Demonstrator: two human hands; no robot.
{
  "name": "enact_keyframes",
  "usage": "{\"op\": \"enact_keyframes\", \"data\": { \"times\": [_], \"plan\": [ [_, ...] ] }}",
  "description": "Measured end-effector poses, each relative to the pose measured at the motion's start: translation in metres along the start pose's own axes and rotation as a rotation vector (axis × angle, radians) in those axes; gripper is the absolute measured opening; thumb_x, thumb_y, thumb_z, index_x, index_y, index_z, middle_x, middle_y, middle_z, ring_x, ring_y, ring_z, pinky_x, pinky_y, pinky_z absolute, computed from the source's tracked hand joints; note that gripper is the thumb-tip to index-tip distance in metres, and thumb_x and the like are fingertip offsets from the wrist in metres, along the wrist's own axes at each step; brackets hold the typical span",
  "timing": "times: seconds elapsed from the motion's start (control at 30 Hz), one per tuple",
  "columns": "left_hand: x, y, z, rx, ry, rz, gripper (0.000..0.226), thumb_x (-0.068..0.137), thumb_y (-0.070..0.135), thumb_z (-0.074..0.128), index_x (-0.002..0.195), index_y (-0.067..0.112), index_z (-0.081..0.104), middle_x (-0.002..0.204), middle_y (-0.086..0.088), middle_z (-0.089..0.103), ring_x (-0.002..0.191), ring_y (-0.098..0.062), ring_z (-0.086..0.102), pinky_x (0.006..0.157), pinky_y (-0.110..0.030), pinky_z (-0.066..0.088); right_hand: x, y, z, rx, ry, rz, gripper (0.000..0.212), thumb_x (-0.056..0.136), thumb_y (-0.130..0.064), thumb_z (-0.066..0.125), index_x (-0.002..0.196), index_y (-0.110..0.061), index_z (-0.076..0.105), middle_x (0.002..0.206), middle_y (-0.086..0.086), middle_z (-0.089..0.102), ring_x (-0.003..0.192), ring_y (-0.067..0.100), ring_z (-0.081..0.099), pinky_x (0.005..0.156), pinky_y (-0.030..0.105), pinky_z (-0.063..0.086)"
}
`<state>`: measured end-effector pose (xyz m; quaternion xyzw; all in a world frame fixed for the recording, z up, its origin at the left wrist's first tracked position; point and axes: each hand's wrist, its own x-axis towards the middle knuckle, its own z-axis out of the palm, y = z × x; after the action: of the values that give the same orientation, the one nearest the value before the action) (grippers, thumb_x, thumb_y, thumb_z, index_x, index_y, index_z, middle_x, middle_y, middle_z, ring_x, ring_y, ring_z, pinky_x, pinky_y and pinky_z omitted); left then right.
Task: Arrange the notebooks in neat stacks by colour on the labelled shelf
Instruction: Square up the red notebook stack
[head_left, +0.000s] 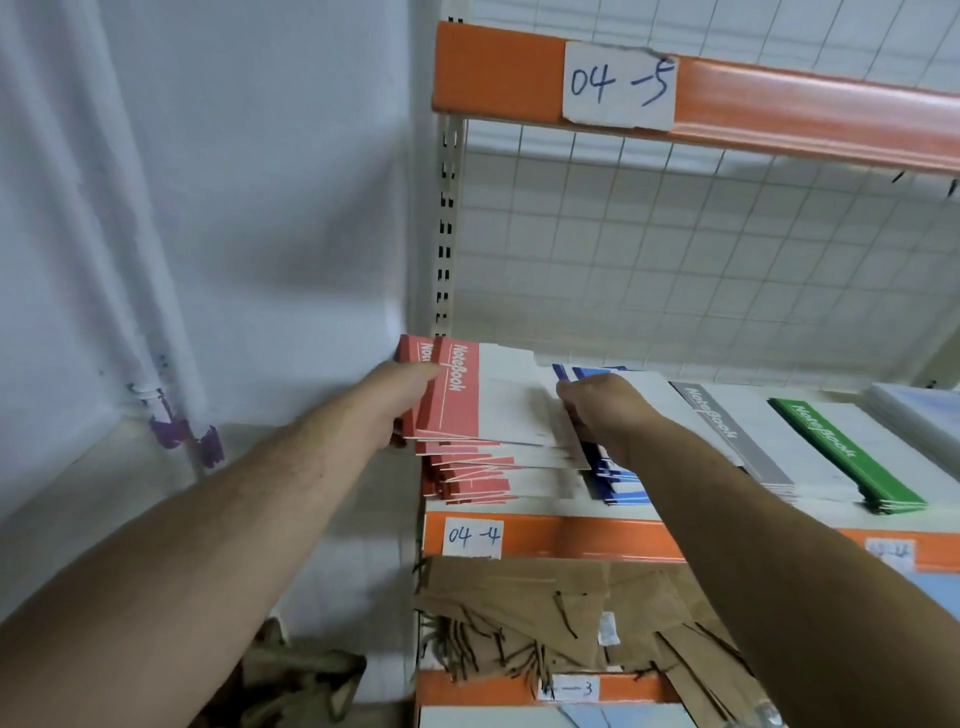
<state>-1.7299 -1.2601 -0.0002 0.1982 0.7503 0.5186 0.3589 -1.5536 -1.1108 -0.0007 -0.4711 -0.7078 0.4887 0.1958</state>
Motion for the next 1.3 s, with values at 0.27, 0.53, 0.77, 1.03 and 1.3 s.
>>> {"op": "enact_keyframes", "data": {
  "times": [0.27, 0.53, 0.77, 1.03, 1.3],
  "plan": [
    [0.009, -0.001, 0.002, -0.179, -0.119, -0.077, 0.020, 0.099, 0.031, 0.059, 0.109, 0.016, 0.065, 0.095, -0.010, 0.077, 0.084, -0.028, 0.074, 0.069, -0.038, 0.057, 0.006, -0.015, 0.002, -0.046, -0.084, 0.103, 0.024, 0.092, -0.030, 0.066, 0.095, -0.009, 0.054, 0.072, 0.006, 0.046, 0.072, 0.026, 0.052, 0.078, 0.041, 0.057],
    [0.021, -0.013, 0.003, -0.212, -0.110, -0.101, 0.019, 0.095, 0.030, 0.066, 0.108, 0.017, 0.063, 0.095, -0.010, 0.077, 0.088, -0.030, 0.074, 0.074, -0.041, 0.059, 0.003, -0.021, 0.012, -0.129, -0.166, 0.132, 0.022, 0.084, -0.027, 0.070, 0.093, -0.009, 0.059, 0.084, 0.012, 0.056, 0.075, 0.030, 0.057, 0.077, 0.042, 0.058],
    [0.025, -0.013, 0.001, -0.198, -0.113, -0.112, 0.020, 0.095, 0.029, 0.063, 0.111, 0.017, 0.062, 0.098, -0.011, 0.076, 0.088, -0.029, 0.073, 0.071, -0.040, 0.058, 0.006, -0.021, 0.021, -0.162, -0.190, 0.042, 0.015, 0.091, -0.015, 0.063, 0.078, -0.015, 0.054, 0.084, 0.005, 0.058, 0.065, 0.014, 0.052, 0.062, 0.025, 0.048],
    [0.030, -0.006, -0.005, -0.124, -0.100, -0.138, 0.023, 0.092, 0.031, 0.064, 0.108, 0.016, 0.060, 0.096, -0.011, 0.075, 0.085, -0.029, 0.072, 0.070, -0.037, 0.055, 0.001, -0.018, 0.018, -0.223, -0.211, 0.088, 0.033, 0.085, -0.029, 0.068, 0.112, -0.010, 0.063, 0.089, 0.010, 0.063, 0.078, 0.027, 0.064, 0.070, 0.035, 0.057],
    [0.029, -0.009, -0.002, -0.169, -0.124, -0.135, 0.029, 0.092, 0.039, 0.064, 0.110, 0.017, 0.062, 0.096, -0.011, 0.076, 0.085, -0.028, 0.072, 0.077, -0.039, 0.056, -0.003, -0.019, 0.024, -0.077, -0.166, 0.082, 0.033, 0.088, -0.037, 0.070, 0.105, -0.011, 0.061, 0.078, 0.004, 0.058, 0.062, 0.017, 0.055, 0.045, 0.021, 0.041]
  ]
}}
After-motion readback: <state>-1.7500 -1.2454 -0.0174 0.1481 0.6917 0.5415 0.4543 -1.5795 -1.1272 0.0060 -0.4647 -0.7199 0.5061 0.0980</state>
